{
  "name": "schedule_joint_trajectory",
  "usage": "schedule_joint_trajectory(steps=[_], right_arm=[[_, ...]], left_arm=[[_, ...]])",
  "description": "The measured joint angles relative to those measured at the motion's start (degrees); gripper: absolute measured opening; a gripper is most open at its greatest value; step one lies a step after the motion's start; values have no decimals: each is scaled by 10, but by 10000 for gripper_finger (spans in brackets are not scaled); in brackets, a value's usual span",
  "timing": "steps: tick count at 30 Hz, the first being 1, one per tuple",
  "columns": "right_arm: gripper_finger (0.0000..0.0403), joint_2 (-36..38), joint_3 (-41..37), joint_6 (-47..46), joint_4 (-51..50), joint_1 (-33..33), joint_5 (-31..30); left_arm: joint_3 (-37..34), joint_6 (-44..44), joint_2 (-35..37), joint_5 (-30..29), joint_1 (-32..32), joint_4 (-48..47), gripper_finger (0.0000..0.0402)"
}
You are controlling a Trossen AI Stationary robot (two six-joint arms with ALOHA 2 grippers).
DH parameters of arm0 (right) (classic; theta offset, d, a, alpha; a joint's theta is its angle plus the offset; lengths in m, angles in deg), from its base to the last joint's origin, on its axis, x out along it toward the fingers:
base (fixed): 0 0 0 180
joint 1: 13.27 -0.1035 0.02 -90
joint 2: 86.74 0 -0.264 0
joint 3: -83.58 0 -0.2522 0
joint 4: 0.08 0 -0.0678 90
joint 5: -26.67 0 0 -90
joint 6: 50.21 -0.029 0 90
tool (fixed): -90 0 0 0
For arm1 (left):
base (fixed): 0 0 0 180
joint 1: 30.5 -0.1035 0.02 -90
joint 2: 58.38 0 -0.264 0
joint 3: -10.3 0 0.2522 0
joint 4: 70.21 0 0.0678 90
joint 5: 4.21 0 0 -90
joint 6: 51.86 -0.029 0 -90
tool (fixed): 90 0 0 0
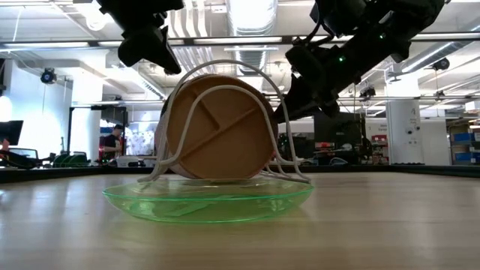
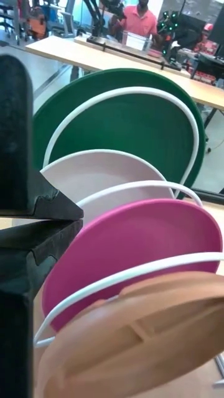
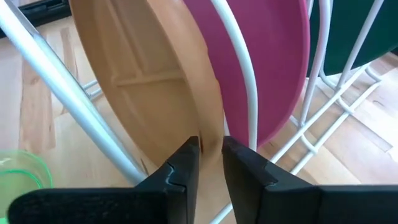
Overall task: Sort dishes
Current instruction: Adjust the brown plate in the dish rack, then put the light green plate in the dish rack
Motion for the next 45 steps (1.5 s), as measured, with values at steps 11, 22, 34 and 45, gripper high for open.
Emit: schedule_joint_trajectory(steps=[11,22,34,45], right_arm=[[122,21,0,-55,-69,-11,0],[148,51,0,-191,-183,-81,6],[147,15,0,-317,-87,-197,10],[157,-100,0,-386,23,-220,59]], left_arm=[[1,0,0,0,1,0,0],[1,-3,0,2,2,0,0],[1,-3,0,59,2,10,0],[1,-3,0,59,2,11,0]])
